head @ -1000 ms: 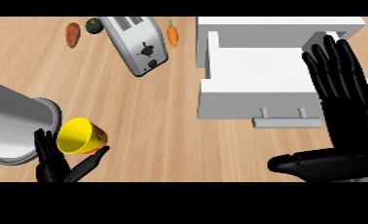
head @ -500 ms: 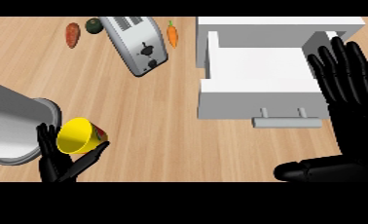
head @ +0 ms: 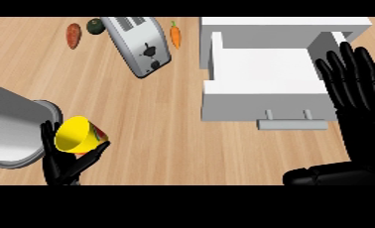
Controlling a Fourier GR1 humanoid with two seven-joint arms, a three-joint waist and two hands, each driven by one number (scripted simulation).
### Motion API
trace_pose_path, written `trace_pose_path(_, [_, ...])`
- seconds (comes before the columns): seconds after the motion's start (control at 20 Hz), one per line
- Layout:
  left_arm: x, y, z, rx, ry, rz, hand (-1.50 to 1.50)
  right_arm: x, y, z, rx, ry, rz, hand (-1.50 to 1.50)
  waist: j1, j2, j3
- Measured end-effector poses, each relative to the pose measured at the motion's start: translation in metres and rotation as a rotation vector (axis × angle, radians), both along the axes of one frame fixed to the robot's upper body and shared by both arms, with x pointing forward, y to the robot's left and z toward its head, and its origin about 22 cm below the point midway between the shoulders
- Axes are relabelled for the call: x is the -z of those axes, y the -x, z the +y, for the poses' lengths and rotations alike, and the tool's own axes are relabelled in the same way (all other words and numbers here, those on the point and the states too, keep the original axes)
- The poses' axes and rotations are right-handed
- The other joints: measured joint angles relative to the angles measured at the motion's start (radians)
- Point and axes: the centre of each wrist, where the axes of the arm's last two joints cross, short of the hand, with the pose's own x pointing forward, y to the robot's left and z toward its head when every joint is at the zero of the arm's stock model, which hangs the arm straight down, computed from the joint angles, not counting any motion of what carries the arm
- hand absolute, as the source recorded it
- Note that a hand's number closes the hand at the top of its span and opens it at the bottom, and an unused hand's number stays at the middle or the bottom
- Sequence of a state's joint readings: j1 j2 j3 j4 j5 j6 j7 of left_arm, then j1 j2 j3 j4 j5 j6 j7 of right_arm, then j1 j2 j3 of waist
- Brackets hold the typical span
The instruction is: Pick up the cup, place it into the drawer and close the drawer
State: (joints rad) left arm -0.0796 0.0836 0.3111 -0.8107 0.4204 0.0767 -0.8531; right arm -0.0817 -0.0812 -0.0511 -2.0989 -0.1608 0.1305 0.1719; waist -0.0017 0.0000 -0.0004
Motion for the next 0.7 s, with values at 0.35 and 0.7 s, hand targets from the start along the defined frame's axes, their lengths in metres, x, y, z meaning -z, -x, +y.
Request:
trace_pose_path(0.35, [0.006,-0.006,-0.008,0.07,0.063,-0.077,1.5,-0.006,-0.003,0.002,-0.001,-0.002,0.005,-1.5,0.0,0.0,0.0])
trace_pose_path(0.7, [0.009,-0.011,-0.003,0.098,0.036,-0.141,1.5,-0.001,-0.003,-0.003,0.004,0.008,0.006,-1.5,-0.001,0.0,0.0])
